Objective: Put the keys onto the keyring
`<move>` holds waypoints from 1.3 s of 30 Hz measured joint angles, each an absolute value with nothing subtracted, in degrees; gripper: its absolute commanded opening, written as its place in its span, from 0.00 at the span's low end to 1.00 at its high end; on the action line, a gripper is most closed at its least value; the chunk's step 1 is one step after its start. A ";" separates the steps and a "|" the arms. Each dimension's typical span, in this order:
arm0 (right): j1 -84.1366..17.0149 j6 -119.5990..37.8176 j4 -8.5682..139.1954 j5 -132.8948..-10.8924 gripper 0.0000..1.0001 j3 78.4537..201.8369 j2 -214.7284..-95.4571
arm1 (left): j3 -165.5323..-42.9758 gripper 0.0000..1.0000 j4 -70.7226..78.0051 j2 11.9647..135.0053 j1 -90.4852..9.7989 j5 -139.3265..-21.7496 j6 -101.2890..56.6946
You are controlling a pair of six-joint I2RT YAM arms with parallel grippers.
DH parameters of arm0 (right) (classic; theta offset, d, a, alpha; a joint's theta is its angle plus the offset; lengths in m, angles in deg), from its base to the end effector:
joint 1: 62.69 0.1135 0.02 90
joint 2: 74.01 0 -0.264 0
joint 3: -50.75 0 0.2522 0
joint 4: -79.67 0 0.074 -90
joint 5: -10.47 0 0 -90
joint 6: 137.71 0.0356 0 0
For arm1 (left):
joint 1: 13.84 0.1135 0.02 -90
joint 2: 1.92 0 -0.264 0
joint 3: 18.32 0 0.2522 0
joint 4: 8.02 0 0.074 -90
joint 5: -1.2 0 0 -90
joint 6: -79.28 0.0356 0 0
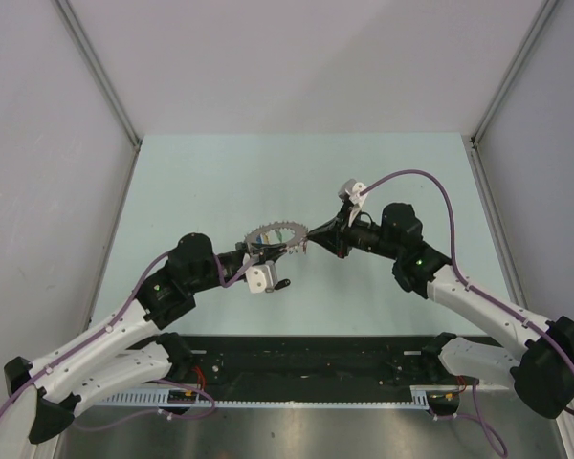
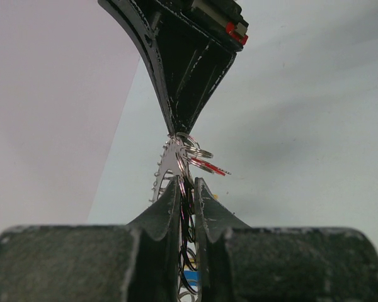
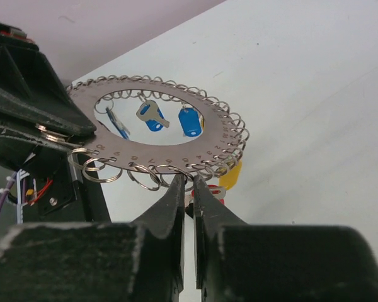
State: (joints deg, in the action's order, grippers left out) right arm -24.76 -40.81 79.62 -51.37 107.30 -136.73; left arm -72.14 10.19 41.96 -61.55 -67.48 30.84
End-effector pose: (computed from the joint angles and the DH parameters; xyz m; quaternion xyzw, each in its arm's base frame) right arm 0.1904 0.1697 0.3096 -0.3497 0.6523 0.4144 0.5297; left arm 0.1144 -0.1450 0.3246 0.6083 0.4438 -0.1742 0.6346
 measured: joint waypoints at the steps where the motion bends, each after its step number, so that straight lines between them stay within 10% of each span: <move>1: -24.65 -40.88 79.65 -51.98 0.00 107.30 -136.73 | -72.14 0.00 10.21 41.96 -61.55 -67.57 30.84; 24: -21.50 -43.48 76.67 -59.20 0.01 108.59 -133.74 | -72.14 0.00 10.08 41.96 -61.52 -67.59 30.71; 39: -21.17 -43.17 73.50 -59.15 0.28 108.63 -134.96 | -72.14 0.00 10.13 41.91 -61.52 -67.59 30.71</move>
State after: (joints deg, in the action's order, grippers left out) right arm -21.17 -43.17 73.50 -59.15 108.63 -134.96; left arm -72.14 10.13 41.91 -61.52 -67.59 30.71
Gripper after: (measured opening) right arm 0.258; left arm 0.121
